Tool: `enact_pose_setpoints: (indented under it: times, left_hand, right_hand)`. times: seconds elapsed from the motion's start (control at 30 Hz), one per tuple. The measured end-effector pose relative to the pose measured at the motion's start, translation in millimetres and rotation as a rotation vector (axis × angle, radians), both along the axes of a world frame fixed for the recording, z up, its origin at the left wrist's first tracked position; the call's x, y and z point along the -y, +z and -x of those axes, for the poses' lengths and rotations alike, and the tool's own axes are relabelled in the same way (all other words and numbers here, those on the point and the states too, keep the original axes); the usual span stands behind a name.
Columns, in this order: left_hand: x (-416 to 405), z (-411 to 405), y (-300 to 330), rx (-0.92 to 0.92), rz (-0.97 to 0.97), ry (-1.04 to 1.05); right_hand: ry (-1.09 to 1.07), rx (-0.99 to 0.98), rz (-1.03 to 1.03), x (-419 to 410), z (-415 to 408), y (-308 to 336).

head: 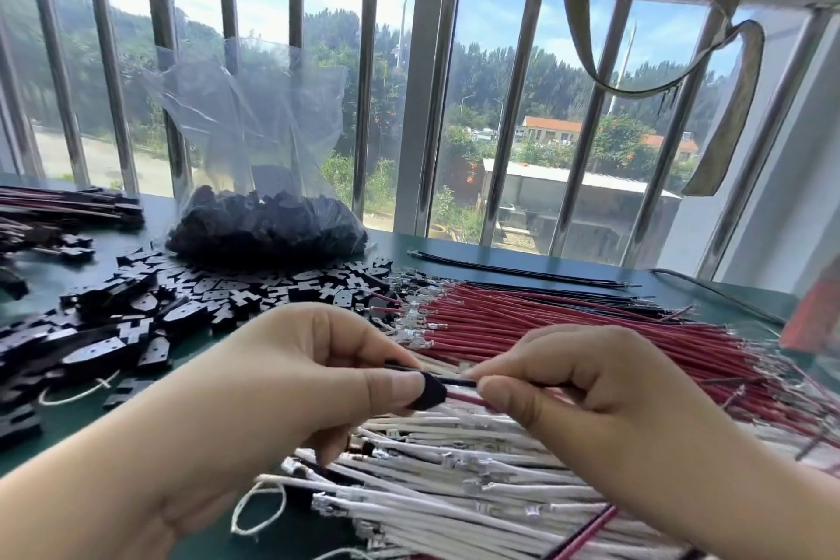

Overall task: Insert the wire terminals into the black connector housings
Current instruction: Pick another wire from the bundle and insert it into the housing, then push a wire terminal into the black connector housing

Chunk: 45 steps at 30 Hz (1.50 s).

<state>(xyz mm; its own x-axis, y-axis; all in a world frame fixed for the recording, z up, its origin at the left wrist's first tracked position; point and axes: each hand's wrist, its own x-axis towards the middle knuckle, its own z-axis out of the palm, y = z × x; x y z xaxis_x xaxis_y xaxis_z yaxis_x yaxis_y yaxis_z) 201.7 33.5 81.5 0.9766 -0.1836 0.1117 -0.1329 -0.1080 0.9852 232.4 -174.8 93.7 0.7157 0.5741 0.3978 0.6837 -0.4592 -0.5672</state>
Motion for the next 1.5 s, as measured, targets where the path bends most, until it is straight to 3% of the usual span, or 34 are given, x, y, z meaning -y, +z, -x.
enact_pose_setpoints:
  times: [0.47, 0.53, 0.63, 0.67, 0.7, 0.77, 0.83, 0.87, 0.93, 1.0, 1.07, 1.23, 1.33, 1.4, 1.5]
  left_hand:
    - [2.9, -0.3, -2.4, -0.029, 0.011, -0.033]
    - [-4.9, 2.4, 3.1, -0.057, -0.019, -0.097]
    - [-18.6, 13.8, 19.2, -0.173, -0.174, -0.395]
    - [-20.3, 15.5, 22.5, -0.180, -0.192, -0.400]
    - [-20.3, 14.0, 23.2, -0.177, -0.185, -0.292]
    - [-30.3, 0.7, 11.7, -0.049, -0.260, 0.211]
    - [-45.1, -13.5, -2.9, 0.167, -0.564, 0.726]
    - [-52.6, -19.6, -7.6, 0.243, -0.719, 0.885]
    - [-68.8, -27.8, -18.2, 0.228, -0.948, 0.964]
    - [-78.5, -33.4, -27.8, -0.014, -1.295, 0.924]
    - [-82.6, -38.3, -34.3, -0.202, -1.459, 0.851]
    - [-79.5, -49.1, -39.5, -0.193, -1.396, 0.792]
    - [-72.7, -51.7, -37.8, -0.041, -1.309, 0.805]
    - [-69.0, -51.2, -35.9, 0.108, -1.248, 0.833]
    - [-62.2, -51.0, -33.7, 0.243, -1.276, 0.764]
  right_hand:
    - [0.032, 0.062, -0.059, -1.6, -0.9, -8.6]
    - [0.105, -0.067, -0.035, 2.8, -5.2, -1.8]
    - [0.391, -0.468, 0.234, 15.3, -8.3, 16.5]
    - [0.485, -0.578, 0.304, 19.8, -9.3, 21.1]
    - [0.541, -0.637, 0.370, 23.8, -9.8, 24.9]
    - [0.524, -0.685, 0.395, 27.4, -12.7, 26.6]
    - [0.408, -0.711, 0.300, 21.8, -16.9, 21.8]
    - [0.316, -0.640, 0.260, 18.0, -17.4, 17.4]
    - [0.154, -0.312, 0.334, 11.6, -14.5, 5.7]
    - [0.103, -0.015, 0.493, 0.8, -3.5, 1.3]
    - [0.105, 0.068, 0.560, -8.7, 5.7, 0.6]
    - [0.100, 0.180, 0.558, -12.1, 16.1, -1.9]
    - [0.131, 0.207, 0.557, -8.1, 17.6, -1.9]
    - [0.059, 0.389, 0.663, -5.9, 13.7, -5.5]
    - [-0.079, 0.479, 0.392, -8.9, 18.3, -9.9]
